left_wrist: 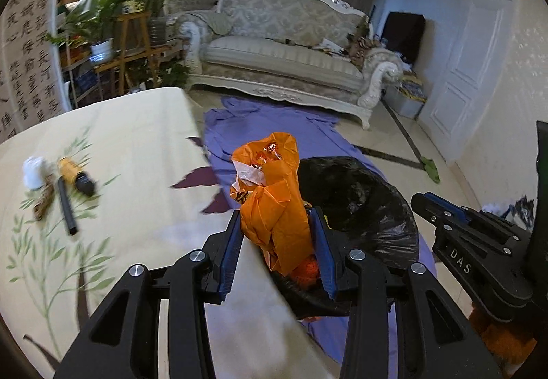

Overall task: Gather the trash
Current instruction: 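Carry the orange bag and black stick over the black trash bin, then open both tools to drop the bag and stick into the bin, then move both open tools back over the remaining trash on the bed, then grasp the second black stick with the right tool, then grasp the red-and-white twine bundle with the left tool while the right tool holds the stick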

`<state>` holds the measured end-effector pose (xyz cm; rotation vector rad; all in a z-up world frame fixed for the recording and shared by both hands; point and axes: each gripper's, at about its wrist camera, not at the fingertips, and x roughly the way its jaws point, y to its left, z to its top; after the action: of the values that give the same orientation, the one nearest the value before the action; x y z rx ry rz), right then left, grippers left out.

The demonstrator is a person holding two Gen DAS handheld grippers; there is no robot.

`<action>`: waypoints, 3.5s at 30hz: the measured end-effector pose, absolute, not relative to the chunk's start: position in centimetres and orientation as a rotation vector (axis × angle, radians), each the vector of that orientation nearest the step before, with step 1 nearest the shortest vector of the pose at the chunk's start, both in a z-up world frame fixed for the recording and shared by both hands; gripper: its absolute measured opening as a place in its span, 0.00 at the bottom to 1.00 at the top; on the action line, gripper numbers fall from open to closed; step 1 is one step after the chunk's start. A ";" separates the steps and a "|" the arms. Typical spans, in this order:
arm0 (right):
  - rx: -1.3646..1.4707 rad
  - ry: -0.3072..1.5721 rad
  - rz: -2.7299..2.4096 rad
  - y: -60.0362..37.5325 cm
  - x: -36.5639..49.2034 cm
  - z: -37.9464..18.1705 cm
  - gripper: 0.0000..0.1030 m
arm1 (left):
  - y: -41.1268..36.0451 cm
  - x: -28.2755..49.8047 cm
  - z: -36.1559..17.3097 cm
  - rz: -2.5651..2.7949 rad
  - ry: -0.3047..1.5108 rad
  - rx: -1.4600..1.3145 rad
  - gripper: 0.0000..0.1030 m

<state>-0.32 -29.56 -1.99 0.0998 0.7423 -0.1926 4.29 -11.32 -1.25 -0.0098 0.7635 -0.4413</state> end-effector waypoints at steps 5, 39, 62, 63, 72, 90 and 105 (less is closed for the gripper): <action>0.126 0.748 -0.210 -31.1 -0.4 -2.7 0.11 | -13.4 5.1 -2.1 -0.465 0.791 0.027 0.39; 0.076 0.754 -0.017 -21.5 2.4 -2.3 0.43 | 0.5 5.9 -2.0 -0.097 0.776 -0.011 0.73; -0.087 0.809 0.345 -4.0 7.2 -2.7 0.30 | 14.3 5.0 -3.0 0.134 0.804 -0.099 0.73; -0.095 0.813 0.353 -3.4 7.4 -2.9 0.29 | 14.6 5.0 -3.0 0.137 0.804 -0.103 0.73; -0.169 0.874 0.395 0.9 9.6 -4.4 0.24 | 15.9 5.1 -3.2 0.131 0.809 -0.144 0.73; -0.171 0.874 0.361 -1.8 6.5 -4.5 0.13 | 15.2 5.5 -3.4 0.101 0.810 -0.138 0.73; -0.102 0.878 0.229 -7.3 8.9 -4.5 0.13 | 12.4 6.9 -3.5 0.063 0.819 -0.098 0.73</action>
<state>8.93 -7.25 -4.53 -0.1022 0.8775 0.2285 6.94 12.36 -3.53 -0.0981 0.8187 0.0631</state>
